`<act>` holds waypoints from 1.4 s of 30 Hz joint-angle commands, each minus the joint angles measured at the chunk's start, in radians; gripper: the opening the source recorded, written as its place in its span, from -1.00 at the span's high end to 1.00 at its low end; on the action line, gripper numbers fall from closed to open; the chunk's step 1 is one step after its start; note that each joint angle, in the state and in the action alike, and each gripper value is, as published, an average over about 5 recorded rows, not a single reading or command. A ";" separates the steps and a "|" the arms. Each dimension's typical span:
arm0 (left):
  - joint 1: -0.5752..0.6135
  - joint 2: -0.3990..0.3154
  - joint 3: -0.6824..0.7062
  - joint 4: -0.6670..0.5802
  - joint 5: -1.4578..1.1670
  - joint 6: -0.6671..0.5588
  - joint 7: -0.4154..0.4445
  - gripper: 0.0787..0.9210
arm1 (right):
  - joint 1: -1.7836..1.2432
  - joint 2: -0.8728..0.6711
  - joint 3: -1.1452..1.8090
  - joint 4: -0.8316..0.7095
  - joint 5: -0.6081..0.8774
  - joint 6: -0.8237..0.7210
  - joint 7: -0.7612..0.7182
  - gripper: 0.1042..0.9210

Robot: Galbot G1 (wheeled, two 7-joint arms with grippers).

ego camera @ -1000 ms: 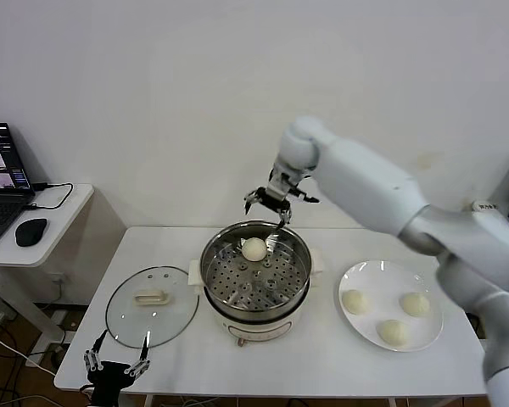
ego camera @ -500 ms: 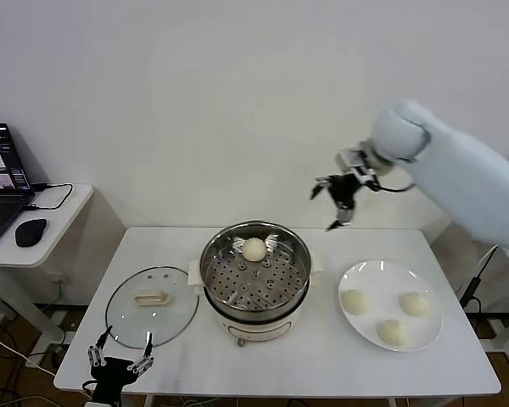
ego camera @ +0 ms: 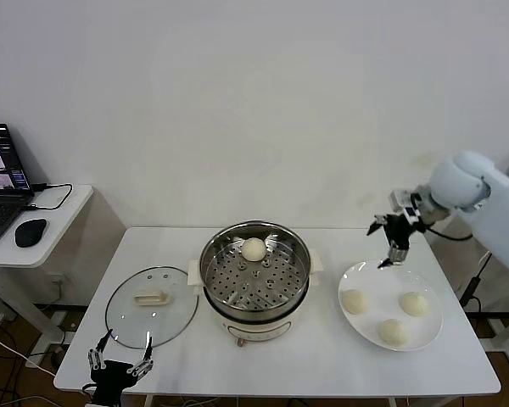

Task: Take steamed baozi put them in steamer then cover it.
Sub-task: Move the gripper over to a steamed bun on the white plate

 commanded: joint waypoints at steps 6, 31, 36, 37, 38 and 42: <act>-0.015 -0.010 -0.002 0.031 0.004 0.002 0.002 -0.77 | -0.240 0.056 0.091 -0.060 -0.073 0.007 0.075 -0.76; -0.010 -0.019 -0.001 0.046 0.015 -0.002 -0.001 -0.77 | -0.311 0.213 0.124 -0.204 -0.167 0.080 0.178 -0.76; -0.009 -0.021 0.001 0.046 0.016 -0.002 -0.002 -0.77 | -0.311 0.217 0.126 -0.210 -0.171 0.083 0.181 -0.76; -0.009 -0.021 0.001 0.046 0.016 -0.002 -0.002 -0.77 | -0.310 0.217 0.126 -0.210 -0.171 0.083 0.179 -0.76; -0.009 -0.021 0.001 0.046 0.016 -0.002 -0.002 -0.77 | -0.310 0.216 0.126 -0.209 -0.170 0.084 0.178 -0.76; -0.009 -0.022 0.002 0.048 0.017 -0.002 -0.003 -0.77 | -0.311 0.215 0.127 -0.212 -0.167 0.083 0.176 -0.76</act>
